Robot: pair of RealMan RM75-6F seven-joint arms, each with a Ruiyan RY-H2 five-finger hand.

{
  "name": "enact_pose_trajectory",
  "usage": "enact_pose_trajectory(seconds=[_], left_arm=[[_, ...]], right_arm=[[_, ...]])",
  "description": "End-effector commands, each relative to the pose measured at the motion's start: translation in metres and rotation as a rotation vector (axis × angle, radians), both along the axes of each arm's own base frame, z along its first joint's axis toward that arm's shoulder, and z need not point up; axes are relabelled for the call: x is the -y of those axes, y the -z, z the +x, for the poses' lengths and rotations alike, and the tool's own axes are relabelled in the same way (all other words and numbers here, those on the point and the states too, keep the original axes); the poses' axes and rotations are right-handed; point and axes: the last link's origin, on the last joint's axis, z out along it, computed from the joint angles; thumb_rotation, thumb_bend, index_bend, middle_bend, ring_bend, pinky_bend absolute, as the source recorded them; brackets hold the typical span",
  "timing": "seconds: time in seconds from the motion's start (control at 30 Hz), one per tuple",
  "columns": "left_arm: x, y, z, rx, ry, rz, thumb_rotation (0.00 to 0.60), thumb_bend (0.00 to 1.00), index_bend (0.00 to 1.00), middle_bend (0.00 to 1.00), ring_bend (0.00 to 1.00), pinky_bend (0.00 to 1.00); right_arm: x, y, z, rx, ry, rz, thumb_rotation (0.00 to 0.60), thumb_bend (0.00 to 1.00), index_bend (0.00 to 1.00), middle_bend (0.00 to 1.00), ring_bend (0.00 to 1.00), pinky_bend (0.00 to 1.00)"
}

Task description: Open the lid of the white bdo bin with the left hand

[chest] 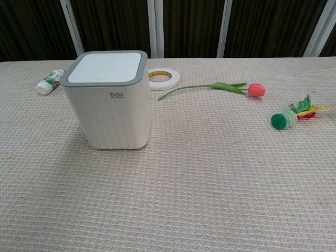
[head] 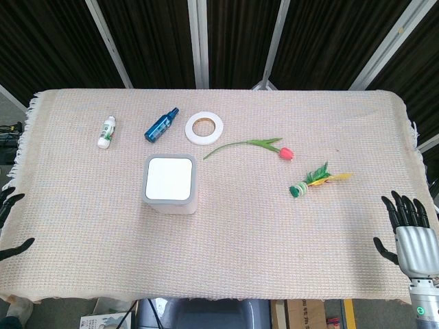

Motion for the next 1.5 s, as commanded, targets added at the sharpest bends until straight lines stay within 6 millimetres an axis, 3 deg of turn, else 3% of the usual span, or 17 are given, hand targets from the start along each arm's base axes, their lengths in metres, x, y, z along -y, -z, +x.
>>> enact_pose_trajectory(seconds=[0.03, 0.8, 0.9, 1.03, 1.23, 1.37, 1.5], left_arm=[[0.0, 0.0, 0.0, 0.001, -0.003, -0.003, 0.6, 0.17, 0.18, 0.09, 0.0, 0.08], [0.004, 0.006, 0.005, 0.019, 0.013, -0.076, 0.6, 0.17, 0.18, 0.09, 0.0, 0.09], [-0.002, 0.007, 0.006, 0.024, 0.022, -0.101, 0.6, 0.2, 0.18, 0.12, 0.01, 0.13], [-0.017, 0.006, 0.011, 0.014, 0.083, -0.132, 0.6, 0.28, 0.18, 0.21, 0.12, 0.31], [-0.062, 0.003, 0.042, -0.019, 0.242, -0.241, 0.6, 0.41, 0.18, 0.5, 0.43, 0.6], [-0.09, 0.008, 0.069, -0.065, 0.324, -0.312, 0.6, 0.54, 0.18, 0.69, 0.59, 0.68], [-0.102, 0.012, 0.104, -0.028, 0.425, -0.319, 0.6, 0.67, 0.2, 0.84, 0.72, 0.76]], right_arm=[[0.0, 0.0, 0.0, -0.001, -0.001, 0.001, 0.6, 0.27, 0.1, 0.02, 0.01, 0.0], [-0.004, -0.006, -0.001, 0.022, 0.015, 0.006, 0.6, 0.27, 0.1, 0.02, 0.01, 0.0], [-0.004, -0.004, -0.003, 0.022, 0.03, 0.027, 0.6, 0.27, 0.1, 0.02, 0.01, 0.0], [-0.002, -0.001, -0.004, 0.02, 0.043, 0.038, 0.6, 0.27, 0.1, 0.02, 0.01, 0.0], [-0.001, 0.006, -0.003, 0.015, 0.051, 0.056, 0.6, 0.27, 0.1, 0.02, 0.01, 0.0], [0.0, 0.011, -0.002, 0.008, 0.056, 0.071, 0.6, 0.27, 0.1, 0.02, 0.01, 0.0], [0.001, 0.014, -0.003, 0.001, 0.065, 0.08, 0.6, 0.27, 0.1, 0.02, 0.01, 0.0]])
